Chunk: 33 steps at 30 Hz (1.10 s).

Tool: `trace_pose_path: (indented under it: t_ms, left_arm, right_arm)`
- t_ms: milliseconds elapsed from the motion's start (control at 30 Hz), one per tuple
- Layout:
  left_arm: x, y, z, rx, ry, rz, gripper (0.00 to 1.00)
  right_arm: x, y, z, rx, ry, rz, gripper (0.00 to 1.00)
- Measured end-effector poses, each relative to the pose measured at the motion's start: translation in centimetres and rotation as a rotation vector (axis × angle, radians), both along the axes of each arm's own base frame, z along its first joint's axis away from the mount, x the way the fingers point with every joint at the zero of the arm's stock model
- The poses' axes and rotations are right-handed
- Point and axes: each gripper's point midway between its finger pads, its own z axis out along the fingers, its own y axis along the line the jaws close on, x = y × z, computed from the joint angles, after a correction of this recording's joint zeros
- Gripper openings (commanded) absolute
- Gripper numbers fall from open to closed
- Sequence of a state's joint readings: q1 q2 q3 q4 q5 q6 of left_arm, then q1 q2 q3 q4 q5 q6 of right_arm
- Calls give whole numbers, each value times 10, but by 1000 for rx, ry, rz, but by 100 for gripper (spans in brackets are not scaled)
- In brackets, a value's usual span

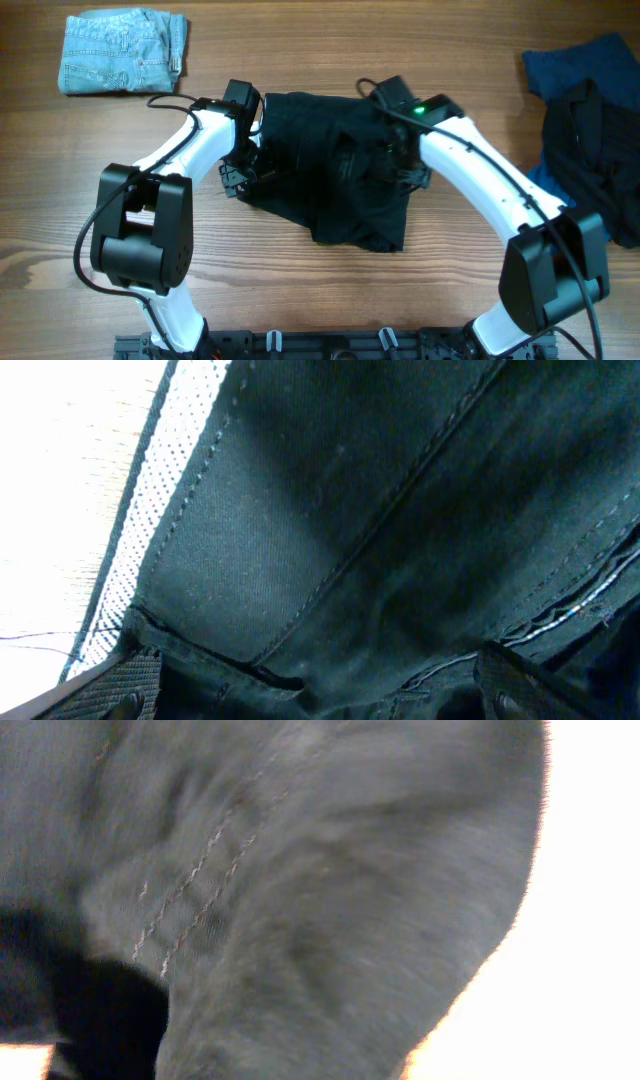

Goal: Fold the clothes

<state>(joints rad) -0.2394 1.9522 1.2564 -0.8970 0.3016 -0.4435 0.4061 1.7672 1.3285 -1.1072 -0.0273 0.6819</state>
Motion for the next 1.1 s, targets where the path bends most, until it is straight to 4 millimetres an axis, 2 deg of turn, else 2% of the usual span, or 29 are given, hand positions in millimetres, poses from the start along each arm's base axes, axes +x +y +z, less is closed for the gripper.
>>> trace_pose_path:
  t_ms: [133,300,767,867,1100]
  left_arm:
    - [0,0,0,0,0,4,100]
    - [1,0,0,0,-2,5,100]
    - [1,0,0,1,-1,7,100]
    - [1,0,0,1,-1,7,100]
    - [1,1,0,1,0,14,100]
  right_arm:
    - [1,-28,1,-43,20,-71,4]
    - [-2,-35,13,-66,-5,-76,4]
    - [-12,-52,68,-85,-160,-110,6]
    - [-12,-57,70,-106,-168,-114,6]
    - [-5,-87,71,-145,-175,-194,7]
